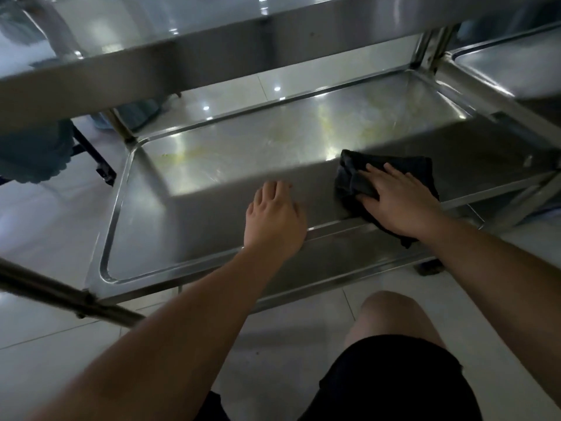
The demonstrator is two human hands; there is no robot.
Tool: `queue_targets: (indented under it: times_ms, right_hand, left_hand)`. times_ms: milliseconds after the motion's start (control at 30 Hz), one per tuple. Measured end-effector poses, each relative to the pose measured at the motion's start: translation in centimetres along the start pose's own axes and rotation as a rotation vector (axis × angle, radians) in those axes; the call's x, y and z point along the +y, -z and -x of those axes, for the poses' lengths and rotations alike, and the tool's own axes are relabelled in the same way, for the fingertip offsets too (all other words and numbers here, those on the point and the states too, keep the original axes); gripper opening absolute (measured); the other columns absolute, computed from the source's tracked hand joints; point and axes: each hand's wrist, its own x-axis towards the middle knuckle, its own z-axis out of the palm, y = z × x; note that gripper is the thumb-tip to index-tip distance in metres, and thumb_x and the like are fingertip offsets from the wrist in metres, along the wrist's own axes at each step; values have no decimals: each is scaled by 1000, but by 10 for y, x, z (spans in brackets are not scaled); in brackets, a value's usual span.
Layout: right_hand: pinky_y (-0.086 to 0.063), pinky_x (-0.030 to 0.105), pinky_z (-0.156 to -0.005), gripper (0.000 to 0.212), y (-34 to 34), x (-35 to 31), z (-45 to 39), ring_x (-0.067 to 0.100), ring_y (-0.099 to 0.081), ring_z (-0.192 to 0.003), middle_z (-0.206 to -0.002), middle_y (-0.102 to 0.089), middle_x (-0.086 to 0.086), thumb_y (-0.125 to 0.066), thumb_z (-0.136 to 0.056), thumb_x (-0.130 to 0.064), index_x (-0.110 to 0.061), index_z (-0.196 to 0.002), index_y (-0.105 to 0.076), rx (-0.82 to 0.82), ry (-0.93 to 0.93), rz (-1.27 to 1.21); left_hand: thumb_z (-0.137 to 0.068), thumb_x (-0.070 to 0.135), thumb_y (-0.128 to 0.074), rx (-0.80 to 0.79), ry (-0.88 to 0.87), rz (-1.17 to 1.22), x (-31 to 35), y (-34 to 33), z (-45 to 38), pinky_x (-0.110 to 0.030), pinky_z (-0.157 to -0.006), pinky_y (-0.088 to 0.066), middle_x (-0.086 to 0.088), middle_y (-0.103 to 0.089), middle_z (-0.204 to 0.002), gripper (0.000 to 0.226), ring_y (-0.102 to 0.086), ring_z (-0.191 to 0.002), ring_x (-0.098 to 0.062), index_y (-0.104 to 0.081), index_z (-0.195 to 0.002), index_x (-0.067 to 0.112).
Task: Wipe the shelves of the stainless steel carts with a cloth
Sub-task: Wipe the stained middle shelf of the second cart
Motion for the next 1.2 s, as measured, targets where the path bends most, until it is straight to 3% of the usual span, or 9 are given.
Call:
queue_targets:
  times_ms: [133,233,333,467,600,867,1000,1067,1200]
  right_hand:
    - [-14,53,-126,64,9,25,-1,23,-13,-159,-172,-16,-11,-35,-103,-60,-39,-162,-19,8,-62,11]
    - [-11,55,-126,80,7,10,1,26,-9,-159,-173,-12,-8,-30,-95,-76,-37,-163,-15,-8,-96,34]
    - [-8,55,-126,97,-5,-31,2,28,-4,-160,-174,-6,-6,-25,-87,-88,-32,-165,-11,-35,-43,55]
    - [-4,50,-128,89,-15,-55,-1,21,3,-160,-173,-2,-12,-26,-92,-83,-34,-165,-9,-59,69,52]
    - [-12,50,-126,92,4,-2,-2,18,-9,-159,-172,-13,-15,-23,-86,-86,-36,-163,-18,-19,61,52]
    - [-21,61,-122,93,48,131,-11,32,-19,-156,-172,-18,-6,-21,-79,-91,-42,-158,-16,45,-301,69]
    - [-16,60,-123,101,39,95,-4,36,-12,-157,-173,-13,0,-23,-82,-89,-29,-162,-17,24,-339,56]
    - [-14,58,-124,100,27,62,2,35,-9,-158,-173,-11,1,-27,-85,-88,-27,-163,-15,-5,-258,58]
    - [-8,52,-126,88,7,28,10,26,-4,-160,-174,-7,-8,-26,-90,-83,-36,-164,-12,-6,-96,36]
  left_hand:
    - [-113,42,-27,-1,40,-25,-5,-19,1,-39,-130,-11,-3,-24,-172,55,-14,-161,-22,-30,-163,19]
    - [-112,49,-18,-27,38,-57,-8,-28,0,-31,-126,4,0,-7,-179,64,0,-164,-16,-16,-170,21]
    - [-112,50,-18,-32,49,-89,-9,-31,-3,-31,-126,4,1,-8,-179,65,0,-164,-15,-18,-170,20]
    - [-113,49,-17,-56,65,-118,-12,-29,-5,-27,-124,6,5,-9,-179,63,0,-164,-12,-18,-170,22]
    - [-112,53,-16,-93,51,-149,-16,-26,-6,-27,-124,6,6,-6,-179,65,1,-164,-11,-16,-170,25]
    - [-113,51,-18,-200,69,-241,-3,-17,-9,-35,-126,4,-2,0,-179,67,4,-164,-20,-7,-171,19]
    - [-109,45,-27,-255,123,-232,19,-12,-26,-50,-131,-8,-13,-13,-175,66,-6,-163,-31,-24,-164,10]
    - [-109,47,-27,-215,49,-232,36,-19,-29,-48,-131,-4,-12,-14,-175,65,-4,-164,-30,-28,-163,10]
    - [-110,54,-25,-141,-61,-191,51,-47,-26,-35,-124,9,-6,-4,-178,71,4,-164,-23,-13,-169,16]
